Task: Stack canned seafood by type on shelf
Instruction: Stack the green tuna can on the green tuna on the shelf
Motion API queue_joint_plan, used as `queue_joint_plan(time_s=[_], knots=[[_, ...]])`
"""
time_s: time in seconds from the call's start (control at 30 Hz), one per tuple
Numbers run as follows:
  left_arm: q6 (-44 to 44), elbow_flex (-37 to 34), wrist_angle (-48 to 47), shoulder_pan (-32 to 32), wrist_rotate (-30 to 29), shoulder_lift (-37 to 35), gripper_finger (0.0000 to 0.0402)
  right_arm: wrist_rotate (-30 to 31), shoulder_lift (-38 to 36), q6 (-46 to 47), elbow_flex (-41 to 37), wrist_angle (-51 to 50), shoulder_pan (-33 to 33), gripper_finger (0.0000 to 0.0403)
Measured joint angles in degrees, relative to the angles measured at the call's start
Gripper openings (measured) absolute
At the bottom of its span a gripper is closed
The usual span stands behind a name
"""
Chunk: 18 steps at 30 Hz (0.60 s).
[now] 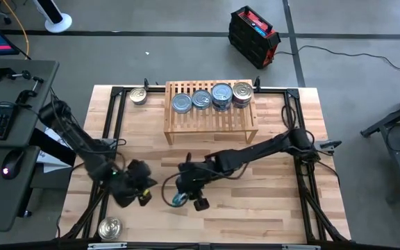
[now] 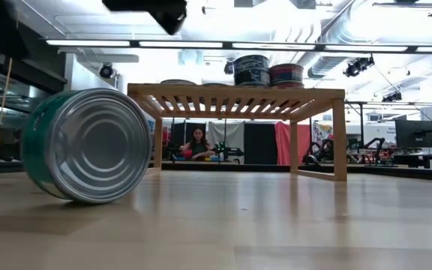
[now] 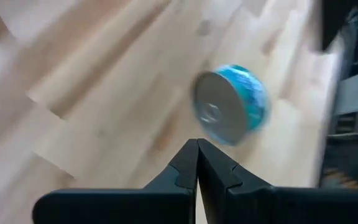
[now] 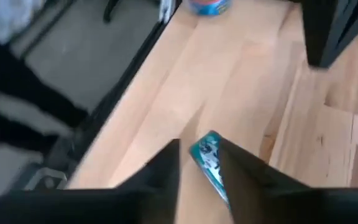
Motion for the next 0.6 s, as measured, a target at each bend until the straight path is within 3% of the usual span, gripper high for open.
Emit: queue_joint_plan(time_s=[0.17,0.3,0.6], knots=[[-9.2,0.4,0.4,-5.4,-1.0,-2.9,0.0001,-0.4,6.3,-11.4,9.8,-9.8,-0.2,0.0215],[-10.1,3.0,0.4,-6.4,-1.8,-5.0,0.0001,1.5,10.5,-20.6,15.8,-15.7,-0.4,0.0275],[-1.9,9.2,-0.3,-6.3,-8.0,-6.5,0.0001,8.2,16.0,-29.4,20.3,-20.9,-0.3,0.0293]])
